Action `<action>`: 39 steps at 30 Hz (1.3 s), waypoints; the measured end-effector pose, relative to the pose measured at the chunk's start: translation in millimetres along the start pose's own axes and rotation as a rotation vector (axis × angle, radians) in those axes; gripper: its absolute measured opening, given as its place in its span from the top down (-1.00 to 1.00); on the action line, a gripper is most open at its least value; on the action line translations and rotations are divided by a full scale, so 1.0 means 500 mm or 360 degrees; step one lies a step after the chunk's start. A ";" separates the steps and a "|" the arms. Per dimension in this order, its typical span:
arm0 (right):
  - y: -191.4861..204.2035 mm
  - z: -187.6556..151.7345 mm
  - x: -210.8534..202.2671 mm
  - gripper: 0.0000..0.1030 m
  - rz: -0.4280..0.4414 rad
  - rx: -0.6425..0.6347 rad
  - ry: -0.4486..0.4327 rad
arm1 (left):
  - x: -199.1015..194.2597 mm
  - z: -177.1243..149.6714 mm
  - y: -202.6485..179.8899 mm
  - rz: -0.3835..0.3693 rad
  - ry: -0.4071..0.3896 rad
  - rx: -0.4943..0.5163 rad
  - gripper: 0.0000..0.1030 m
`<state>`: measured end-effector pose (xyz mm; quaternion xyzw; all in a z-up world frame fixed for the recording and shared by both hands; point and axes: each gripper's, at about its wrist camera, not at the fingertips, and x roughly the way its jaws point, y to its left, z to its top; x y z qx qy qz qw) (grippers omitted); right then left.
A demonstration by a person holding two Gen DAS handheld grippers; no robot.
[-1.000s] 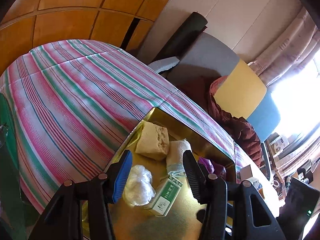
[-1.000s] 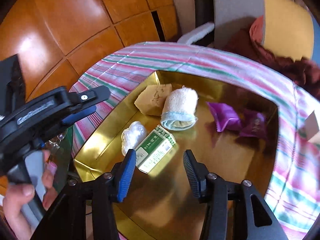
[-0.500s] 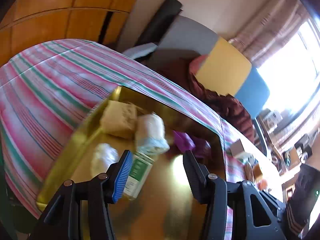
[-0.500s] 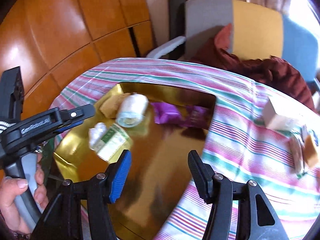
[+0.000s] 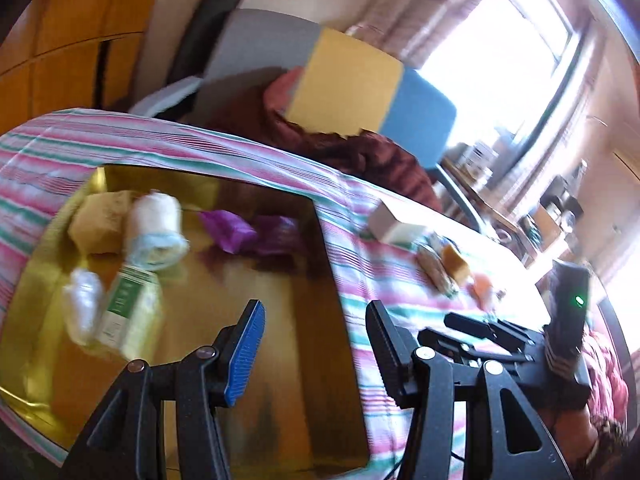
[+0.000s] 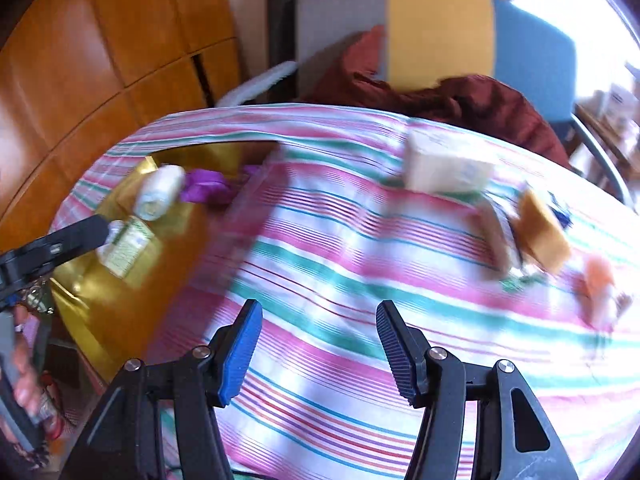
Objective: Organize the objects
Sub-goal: 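Withdraw both tools from the gold tray toward the remaining items, then grasp the yellow sponge with the right tool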
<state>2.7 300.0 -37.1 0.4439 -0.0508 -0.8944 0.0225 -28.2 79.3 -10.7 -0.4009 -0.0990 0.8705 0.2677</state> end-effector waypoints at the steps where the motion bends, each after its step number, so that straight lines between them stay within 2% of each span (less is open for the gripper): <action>1: -0.020 -0.005 -0.003 -0.19 -0.0018 0.0021 0.0006 | 0.002 -0.005 -0.015 -0.0013 0.0009 0.0026 -0.03; 11: -0.213 -0.053 -0.025 -0.21 -0.0194 0.0243 0.0059 | 0.028 -0.079 -0.165 -0.0202 0.0133 0.0335 -0.03; 16: -0.301 -0.063 -0.023 -0.22 -0.0257 0.0354 0.0073 | 0.037 -0.114 -0.214 -0.0278 0.0181 0.0423 -0.03; 18: -0.330 -0.055 -0.023 -0.23 -0.0255 0.0401 0.0063 | 0.041 -0.123 -0.228 -0.0301 0.0201 0.0446 -0.03; 25: -0.379 0.054 -0.022 -0.58 -0.0221 0.0453 -0.0147 | 0.049 -0.139 -0.242 -0.0307 0.0259 0.0443 -0.04; 30: -0.400 0.110 0.034 -0.58 -0.0196 0.0541 -0.0102 | 0.050 -0.147 -0.233 -0.0282 0.0283 0.0412 -0.04; 35: -0.418 0.117 0.088 -0.58 -0.0241 0.0599 -0.0035 | 0.052 -0.148 -0.234 -0.0272 0.0289 0.0414 -0.04; 36: -0.426 0.113 0.095 -0.55 -0.0217 0.0639 -0.0025 | 0.055 -0.147 -0.234 -0.0269 0.0292 0.0417 -0.04; 39: -0.450 0.095 0.110 -0.26 -0.0087 0.0762 0.0020 | 0.062 -0.150 -0.237 -0.0269 0.0309 0.0417 -0.04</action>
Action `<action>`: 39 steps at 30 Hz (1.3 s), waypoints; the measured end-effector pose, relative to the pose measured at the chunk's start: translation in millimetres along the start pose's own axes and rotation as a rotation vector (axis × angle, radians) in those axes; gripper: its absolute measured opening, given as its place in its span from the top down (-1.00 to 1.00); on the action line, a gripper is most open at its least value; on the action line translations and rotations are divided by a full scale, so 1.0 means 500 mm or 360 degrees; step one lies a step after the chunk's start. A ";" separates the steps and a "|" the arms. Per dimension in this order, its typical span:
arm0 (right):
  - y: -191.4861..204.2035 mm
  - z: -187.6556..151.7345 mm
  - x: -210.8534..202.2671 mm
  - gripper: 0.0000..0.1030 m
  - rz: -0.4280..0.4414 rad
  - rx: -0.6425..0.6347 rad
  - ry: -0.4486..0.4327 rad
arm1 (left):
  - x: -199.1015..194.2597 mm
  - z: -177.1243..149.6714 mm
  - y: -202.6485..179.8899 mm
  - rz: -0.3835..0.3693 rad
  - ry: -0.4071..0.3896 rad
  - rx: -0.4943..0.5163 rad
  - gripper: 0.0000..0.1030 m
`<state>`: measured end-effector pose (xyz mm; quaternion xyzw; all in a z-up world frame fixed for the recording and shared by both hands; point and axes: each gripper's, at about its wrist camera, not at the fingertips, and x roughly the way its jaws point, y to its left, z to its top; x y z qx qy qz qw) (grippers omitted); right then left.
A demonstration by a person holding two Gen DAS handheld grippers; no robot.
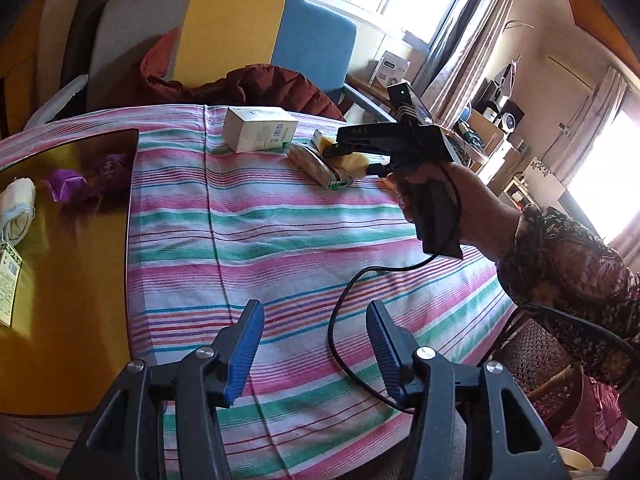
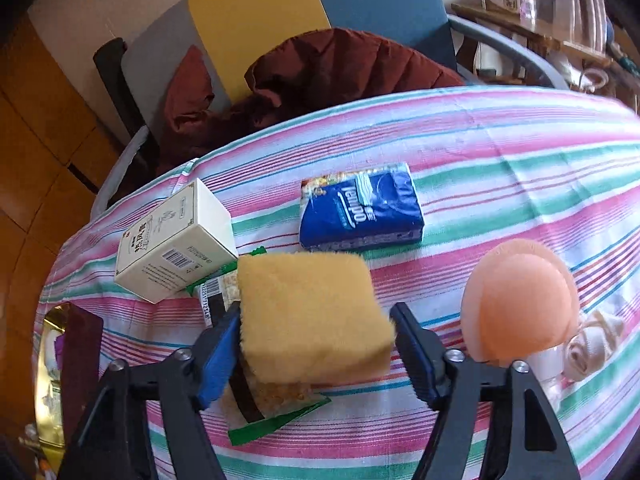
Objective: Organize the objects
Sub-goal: 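Grasp the yellow sponge with the right tool, then grasp the cracker packet with the left tool while the right tool holds the sponge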
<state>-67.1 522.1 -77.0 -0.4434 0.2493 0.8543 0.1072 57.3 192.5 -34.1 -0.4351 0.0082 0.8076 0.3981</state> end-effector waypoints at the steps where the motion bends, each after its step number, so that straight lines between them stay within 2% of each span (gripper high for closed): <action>1: -0.007 -0.004 0.000 -0.23 0.0035 0.0031 0.0011 | 0.002 0.000 -0.001 0.0001 0.0006 0.0000 -0.05; 5: -0.020 -0.027 -0.022 -0.21 0.0120 0.0045 0.0049 | 0.011 0.000 -0.007 0.0008 0.0022 0.0017 -0.05; 11: -0.046 -0.071 -0.061 -0.22 -0.0087 -0.0193 0.0085 | 0.040 0.015 -0.021 0.0008 0.0056 0.0030 -0.05; 14: -0.066 -0.088 -0.073 -0.22 -0.0119 -0.0238 0.0078 | 0.061 0.037 -0.030 0.0019 0.0068 0.0034 -0.05; 19: -0.090 -0.103 -0.082 -0.23 -0.0074 -0.0178 0.0011 | 0.121 0.111 -0.039 0.0024 0.0082 -0.0015 -0.05; 24: -0.080 -0.099 -0.078 -0.23 -0.0157 -0.0234 0.0101 | 0.222 0.207 -0.049 0.0067 0.0115 -0.0116 -0.08; 28: -0.065 -0.106 -0.069 -0.25 -0.0229 -0.0339 0.0119 | 0.317 0.281 -0.055 0.0095 0.0152 -0.0217 -0.26; 31: -0.057 -0.110 -0.063 -0.26 -0.0269 -0.0392 0.0124 | 0.377 0.317 -0.051 0.0150 0.0197 -0.0279 -0.26; 33: -0.064 -0.105 -0.063 -0.26 -0.0248 -0.0353 0.0134 | 0.414 0.333 -0.048 0.0172 0.0227 -0.0308 -0.26; 37: -0.082 -0.093 -0.065 -0.26 -0.0185 -0.0259 0.0154 | 0.471 0.342 -0.059 0.0358 0.0270 -0.0143 -0.25; 39: -0.085 -0.092 -0.066 -0.26 -0.0172 -0.0251 0.0160 | 0.474 0.337 -0.059 0.0365 0.0220 -0.0074 -0.24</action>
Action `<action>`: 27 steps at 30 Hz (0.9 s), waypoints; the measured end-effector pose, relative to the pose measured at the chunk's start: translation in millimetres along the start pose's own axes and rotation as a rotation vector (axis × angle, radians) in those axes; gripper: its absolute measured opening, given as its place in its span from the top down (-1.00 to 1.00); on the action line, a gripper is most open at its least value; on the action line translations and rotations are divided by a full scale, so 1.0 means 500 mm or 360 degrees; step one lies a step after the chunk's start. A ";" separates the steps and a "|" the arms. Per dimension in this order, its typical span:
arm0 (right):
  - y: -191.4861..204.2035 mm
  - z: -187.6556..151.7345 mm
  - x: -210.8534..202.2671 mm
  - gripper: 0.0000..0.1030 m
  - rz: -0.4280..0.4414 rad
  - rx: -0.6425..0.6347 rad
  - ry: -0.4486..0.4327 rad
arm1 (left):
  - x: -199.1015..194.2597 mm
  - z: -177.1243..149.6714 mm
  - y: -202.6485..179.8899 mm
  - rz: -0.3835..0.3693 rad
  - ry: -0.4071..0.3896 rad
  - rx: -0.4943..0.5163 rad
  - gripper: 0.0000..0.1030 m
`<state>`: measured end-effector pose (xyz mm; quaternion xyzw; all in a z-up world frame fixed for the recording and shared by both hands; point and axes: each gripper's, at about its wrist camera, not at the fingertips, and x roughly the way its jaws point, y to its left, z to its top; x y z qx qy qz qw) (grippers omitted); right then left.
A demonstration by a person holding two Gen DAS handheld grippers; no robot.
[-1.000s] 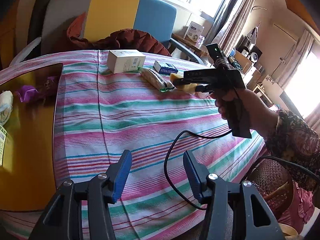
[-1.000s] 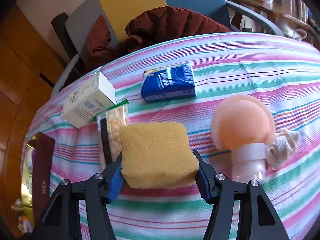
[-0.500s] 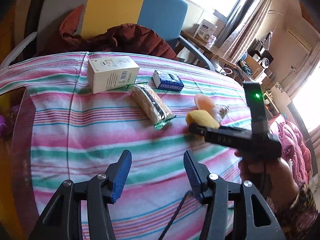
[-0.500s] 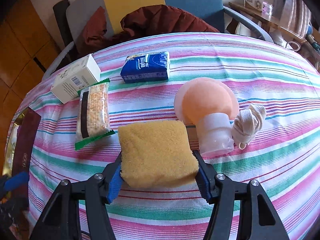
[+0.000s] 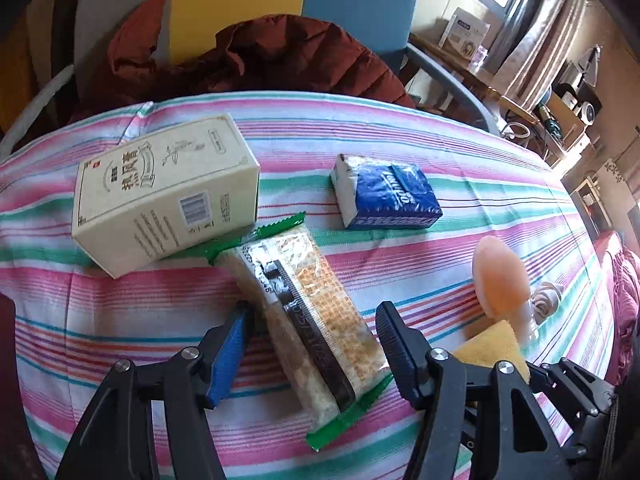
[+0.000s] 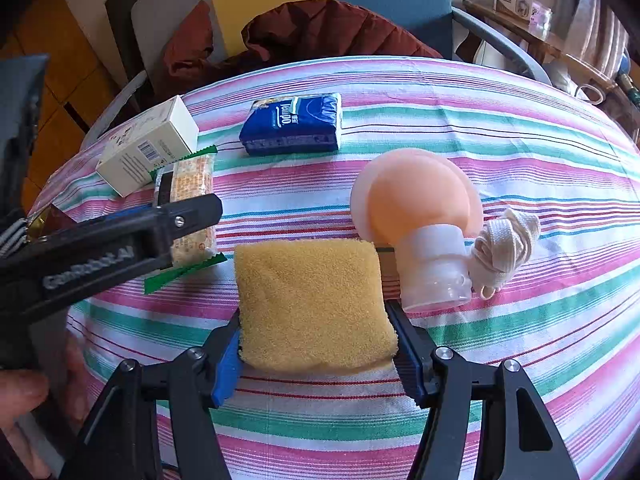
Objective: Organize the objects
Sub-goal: 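Grasp the cracker packet with the left tool while the right tool holds the sponge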
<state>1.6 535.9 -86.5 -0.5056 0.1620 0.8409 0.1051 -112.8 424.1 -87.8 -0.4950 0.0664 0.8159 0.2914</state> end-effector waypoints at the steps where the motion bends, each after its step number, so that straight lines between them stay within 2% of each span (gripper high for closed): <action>1: 0.003 0.000 -0.002 -0.26 0.0003 0.0005 0.0000 | -0.001 -0.006 -0.001 0.0025 -0.0024 0.0047 -0.22; 5: 0.002 0.000 -0.005 -0.26 0.0022 0.0026 0.0002 | -0.031 -0.052 0.017 -0.0017 -0.0107 0.0134 0.13; 8: 0.001 -0.002 -0.006 -0.26 0.0030 0.0049 -0.0002 | -0.055 -0.086 0.035 -0.0034 -0.0156 0.0156 0.13; 11: 0.008 -0.001 -0.003 -0.28 0.0011 0.0034 -0.0004 | -0.059 -0.092 0.038 -0.0060 -0.0172 0.0157 0.11; 15: 0.009 -0.003 -0.004 -0.28 -0.0006 0.0017 -0.0012 | -0.041 -0.072 0.018 0.0013 -0.0162 0.0215 0.03; 19: 0.008 -0.002 -0.003 -0.28 -0.0007 0.0010 -0.0016 | -0.027 -0.076 -0.004 0.0111 -0.0178 0.0379 0.02; 27: -0.001 -0.008 -0.008 -0.27 0.0002 0.0017 -0.0034 | -0.052 -0.108 0.022 0.0105 -0.0248 0.0375 0.12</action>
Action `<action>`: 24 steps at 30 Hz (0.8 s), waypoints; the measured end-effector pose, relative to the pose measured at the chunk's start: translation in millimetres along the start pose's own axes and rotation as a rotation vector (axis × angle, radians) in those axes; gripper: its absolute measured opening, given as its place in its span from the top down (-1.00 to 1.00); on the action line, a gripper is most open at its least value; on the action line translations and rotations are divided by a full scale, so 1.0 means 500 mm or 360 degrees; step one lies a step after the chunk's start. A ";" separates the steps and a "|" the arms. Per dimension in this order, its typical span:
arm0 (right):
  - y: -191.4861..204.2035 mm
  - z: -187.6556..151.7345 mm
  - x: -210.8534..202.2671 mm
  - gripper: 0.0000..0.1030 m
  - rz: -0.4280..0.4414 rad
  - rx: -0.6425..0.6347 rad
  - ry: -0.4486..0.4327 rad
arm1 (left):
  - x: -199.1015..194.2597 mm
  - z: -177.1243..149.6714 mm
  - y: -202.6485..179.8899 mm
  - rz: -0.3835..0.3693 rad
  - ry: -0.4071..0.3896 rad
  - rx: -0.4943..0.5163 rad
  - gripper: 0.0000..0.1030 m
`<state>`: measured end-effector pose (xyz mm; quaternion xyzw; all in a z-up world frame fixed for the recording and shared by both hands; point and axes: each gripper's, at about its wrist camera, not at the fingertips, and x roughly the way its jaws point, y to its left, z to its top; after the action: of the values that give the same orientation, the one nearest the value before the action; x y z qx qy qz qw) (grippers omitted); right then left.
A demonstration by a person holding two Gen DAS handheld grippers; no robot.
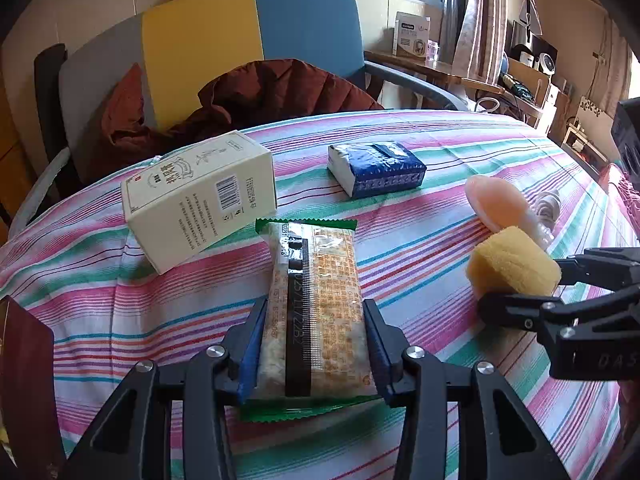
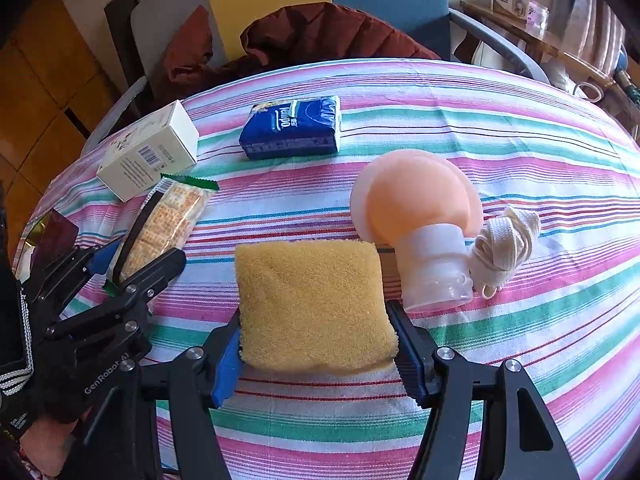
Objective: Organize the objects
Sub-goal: 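Grasp the cracker packet with the left tool while the right tool holds the sponge, then carry the cracker packet and sponge toward the gold tray with both tools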
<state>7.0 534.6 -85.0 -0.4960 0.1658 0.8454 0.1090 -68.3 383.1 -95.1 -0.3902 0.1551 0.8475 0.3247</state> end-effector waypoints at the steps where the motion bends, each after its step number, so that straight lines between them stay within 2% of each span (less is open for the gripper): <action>1: 0.000 -0.001 -0.001 -0.26 -0.0003 -0.0001 -0.0006 | -0.006 -0.005 0.002 0.0001 -0.0009 0.0000 0.13; 8: 0.009 -0.010 -0.018 -0.22 0.0061 0.0023 -0.0067 | -0.049 -0.053 0.033 -0.0004 -0.0073 -0.0059 0.13; 17: 0.085 -0.040 -0.027 -0.22 0.0149 -0.0115 -0.0083 | -0.104 -0.115 0.067 -0.0040 -0.0110 -0.0199 0.14; 24: 0.125 -0.064 -0.016 -0.22 0.0124 -0.0216 -0.0062 | -0.142 -0.144 0.067 -0.0118 -0.0138 -0.0261 0.14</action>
<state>14.6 464.5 -81.6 -0.4788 0.1251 0.8678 0.0454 -16.1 290.4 -87.4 -0.3839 0.0565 0.8609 0.3292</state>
